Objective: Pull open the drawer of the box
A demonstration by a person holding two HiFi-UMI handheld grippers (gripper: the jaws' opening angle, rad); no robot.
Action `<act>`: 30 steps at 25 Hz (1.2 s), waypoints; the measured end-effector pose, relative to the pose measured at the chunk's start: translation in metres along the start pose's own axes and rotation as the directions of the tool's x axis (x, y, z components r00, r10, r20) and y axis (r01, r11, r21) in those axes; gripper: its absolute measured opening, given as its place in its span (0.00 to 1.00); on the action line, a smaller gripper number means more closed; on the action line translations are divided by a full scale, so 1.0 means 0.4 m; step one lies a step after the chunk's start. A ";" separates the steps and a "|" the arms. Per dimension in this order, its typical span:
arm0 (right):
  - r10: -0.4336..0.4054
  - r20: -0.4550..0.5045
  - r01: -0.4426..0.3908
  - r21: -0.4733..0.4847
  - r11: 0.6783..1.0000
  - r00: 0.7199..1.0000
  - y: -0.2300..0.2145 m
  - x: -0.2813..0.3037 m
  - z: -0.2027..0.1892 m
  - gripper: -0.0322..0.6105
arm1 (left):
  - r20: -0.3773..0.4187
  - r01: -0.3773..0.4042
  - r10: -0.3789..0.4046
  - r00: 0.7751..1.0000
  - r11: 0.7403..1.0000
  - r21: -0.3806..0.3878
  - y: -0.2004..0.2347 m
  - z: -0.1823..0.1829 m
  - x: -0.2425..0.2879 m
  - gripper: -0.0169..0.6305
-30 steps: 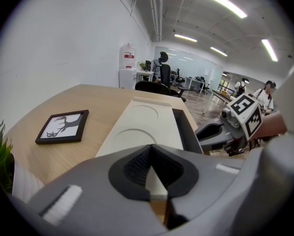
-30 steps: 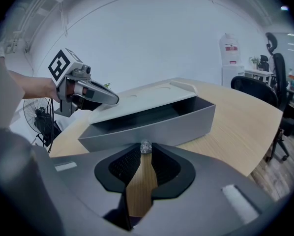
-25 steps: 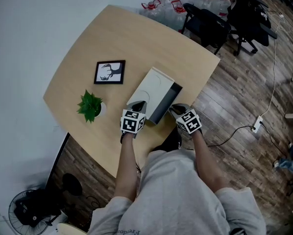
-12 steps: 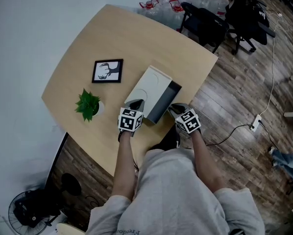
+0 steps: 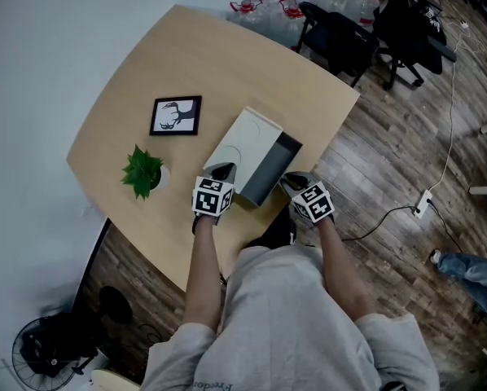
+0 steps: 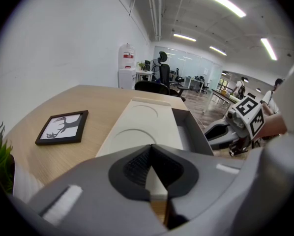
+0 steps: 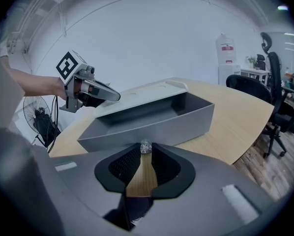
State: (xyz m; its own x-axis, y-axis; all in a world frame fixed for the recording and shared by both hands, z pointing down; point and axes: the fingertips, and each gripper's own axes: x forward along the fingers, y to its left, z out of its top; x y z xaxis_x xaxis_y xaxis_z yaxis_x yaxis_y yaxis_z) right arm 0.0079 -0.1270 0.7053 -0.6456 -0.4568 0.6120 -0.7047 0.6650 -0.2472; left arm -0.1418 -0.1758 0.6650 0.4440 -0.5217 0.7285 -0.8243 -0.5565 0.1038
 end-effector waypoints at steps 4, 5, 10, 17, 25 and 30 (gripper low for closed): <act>0.003 -0.005 -0.003 0.000 1.000 1.000 -0.001 -0.006 -0.009 0.16 | 0.000 -0.001 0.001 1.000 1.000 0.000 -0.002 -0.002 0.001 0.11; 0.004 -0.006 -0.004 0.000 1.000 1.000 -0.001 -0.006 -0.010 0.16 | 0.000 -0.003 0.003 1.000 1.000 -0.002 0.000 -0.003 0.001 0.11; 0.002 -0.008 -0.002 0.003 1.000 1.000 -0.005 -0.019 -0.021 0.16 | 0.002 -0.007 0.007 1.000 1.000 -0.007 0.002 0.000 0.000 0.11; -0.010 -0.015 0.010 0.007 1.000 1.000 -0.013 -0.047 -0.045 0.16 | 0.011 -0.012 0.012 1.000 1.000 -0.013 0.001 0.001 -0.002 0.11; -0.021 -0.032 0.022 0.008 1.000 0.999 -0.021 -0.066 -0.067 0.16 | 0.015 -0.014 0.014 1.000 1.000 -0.025 0.003 0.002 -0.001 0.11; -0.017 -0.032 0.018 0.008 1.000 0.999 -0.020 -0.073 -0.076 0.16 | 0.016 -0.018 0.018 1.000 1.000 -0.025 0.006 0.001 -0.001 0.11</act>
State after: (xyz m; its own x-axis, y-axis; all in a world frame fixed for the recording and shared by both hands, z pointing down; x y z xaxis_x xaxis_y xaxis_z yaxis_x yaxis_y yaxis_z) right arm 0.0415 -0.1010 0.7122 -0.6236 -0.4493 0.6397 -0.7185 0.6519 -0.2426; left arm -0.1437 -0.1771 0.6648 0.4346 -0.5418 0.7194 -0.8404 -0.5311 0.1078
